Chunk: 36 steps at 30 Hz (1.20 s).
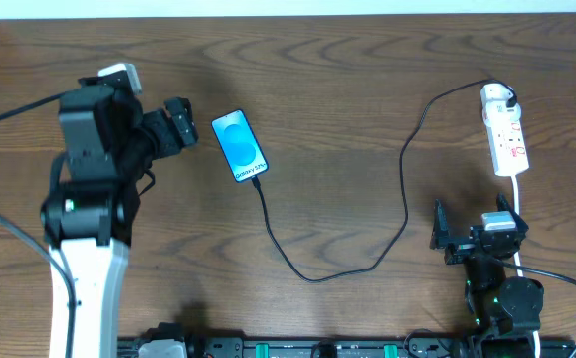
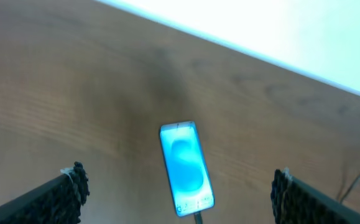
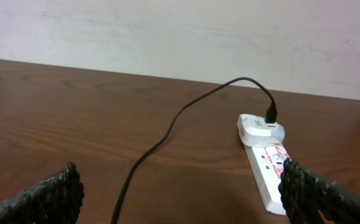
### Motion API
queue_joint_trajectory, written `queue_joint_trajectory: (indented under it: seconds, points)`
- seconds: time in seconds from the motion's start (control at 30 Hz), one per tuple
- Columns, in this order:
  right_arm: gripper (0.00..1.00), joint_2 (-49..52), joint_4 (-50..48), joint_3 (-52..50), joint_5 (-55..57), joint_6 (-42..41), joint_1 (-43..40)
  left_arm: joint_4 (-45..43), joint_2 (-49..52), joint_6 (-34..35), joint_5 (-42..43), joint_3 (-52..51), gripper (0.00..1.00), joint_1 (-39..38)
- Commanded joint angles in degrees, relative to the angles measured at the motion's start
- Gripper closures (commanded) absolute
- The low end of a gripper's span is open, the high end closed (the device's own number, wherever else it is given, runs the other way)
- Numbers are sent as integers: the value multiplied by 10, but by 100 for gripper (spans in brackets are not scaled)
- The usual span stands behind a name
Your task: Plug charger to phone and switch on socket
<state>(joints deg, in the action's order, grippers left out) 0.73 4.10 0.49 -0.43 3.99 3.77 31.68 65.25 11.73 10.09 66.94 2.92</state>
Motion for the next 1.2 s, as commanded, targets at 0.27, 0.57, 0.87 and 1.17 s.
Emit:
queue_joint_trajectory:
  seconds: [0.27,0.57,0.87,1.17]
  points:
    - [1,-1,2,-2,-3,-5,-3,-267,-201,-46,-19,-284,5,3]
    - [1,-1,2,-2,-3,-5,-3,-407,-379,-47,-42,-498,5,2]
    - [1,-1,2,-2,-3,-5,-3,-429,-525,-173,-52,-629,5,-19]
    - [1,-1,2,-2,-3,-5,-3,-377,-612,-199,-66,-667,5,-19]
